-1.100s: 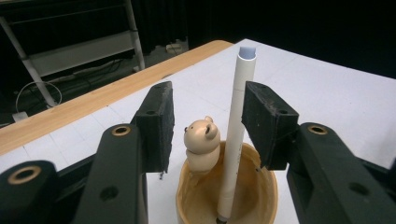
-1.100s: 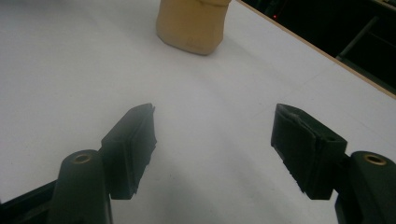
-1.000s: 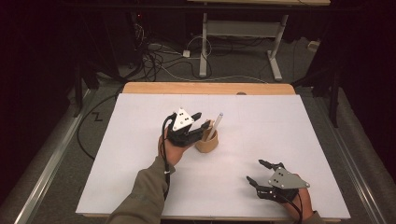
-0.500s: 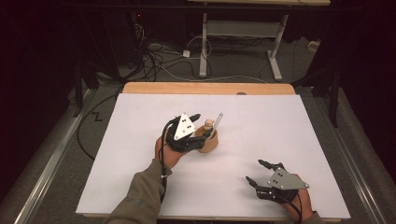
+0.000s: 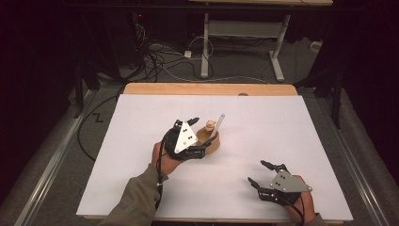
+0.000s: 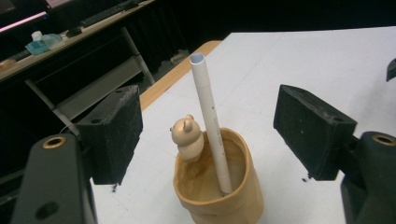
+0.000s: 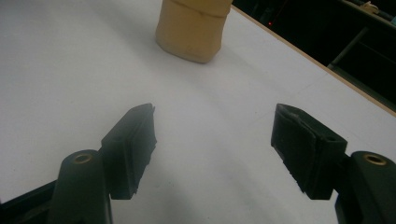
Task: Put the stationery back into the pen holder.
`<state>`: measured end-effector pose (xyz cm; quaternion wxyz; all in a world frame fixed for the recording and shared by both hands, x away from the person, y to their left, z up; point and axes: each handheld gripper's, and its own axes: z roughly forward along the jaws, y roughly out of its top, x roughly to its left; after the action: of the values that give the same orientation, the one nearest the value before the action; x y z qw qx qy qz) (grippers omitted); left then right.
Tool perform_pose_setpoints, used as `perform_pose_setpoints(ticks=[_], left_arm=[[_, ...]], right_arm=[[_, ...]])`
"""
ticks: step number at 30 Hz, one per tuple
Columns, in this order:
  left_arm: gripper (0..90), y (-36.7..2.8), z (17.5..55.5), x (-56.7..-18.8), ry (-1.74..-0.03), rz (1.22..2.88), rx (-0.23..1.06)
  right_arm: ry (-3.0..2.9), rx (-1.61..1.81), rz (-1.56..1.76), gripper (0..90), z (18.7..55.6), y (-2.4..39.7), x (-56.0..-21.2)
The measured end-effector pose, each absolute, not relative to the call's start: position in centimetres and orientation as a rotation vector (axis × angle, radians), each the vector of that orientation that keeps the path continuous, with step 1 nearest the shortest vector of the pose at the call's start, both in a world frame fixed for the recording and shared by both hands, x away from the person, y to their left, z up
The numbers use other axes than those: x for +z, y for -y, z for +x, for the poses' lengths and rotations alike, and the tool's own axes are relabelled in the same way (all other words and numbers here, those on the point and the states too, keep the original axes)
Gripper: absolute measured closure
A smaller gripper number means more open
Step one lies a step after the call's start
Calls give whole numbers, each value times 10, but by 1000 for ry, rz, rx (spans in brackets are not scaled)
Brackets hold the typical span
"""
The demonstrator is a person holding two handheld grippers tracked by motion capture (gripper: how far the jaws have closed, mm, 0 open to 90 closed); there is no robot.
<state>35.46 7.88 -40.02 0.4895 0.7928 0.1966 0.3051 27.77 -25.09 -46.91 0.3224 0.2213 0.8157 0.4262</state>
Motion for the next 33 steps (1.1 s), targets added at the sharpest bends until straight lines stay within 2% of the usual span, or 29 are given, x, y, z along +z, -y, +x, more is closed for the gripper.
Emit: perform_pose_setpoints(ticks=[15,33], left_arm=[[230,-94,338,-406,-436,1970,742],[229,-113,314,-418,-413,2020,823]], right_arm=[[-2124,1127,581,306,277,251,-468],[-2116,1134,567,307,275,249,-465]])
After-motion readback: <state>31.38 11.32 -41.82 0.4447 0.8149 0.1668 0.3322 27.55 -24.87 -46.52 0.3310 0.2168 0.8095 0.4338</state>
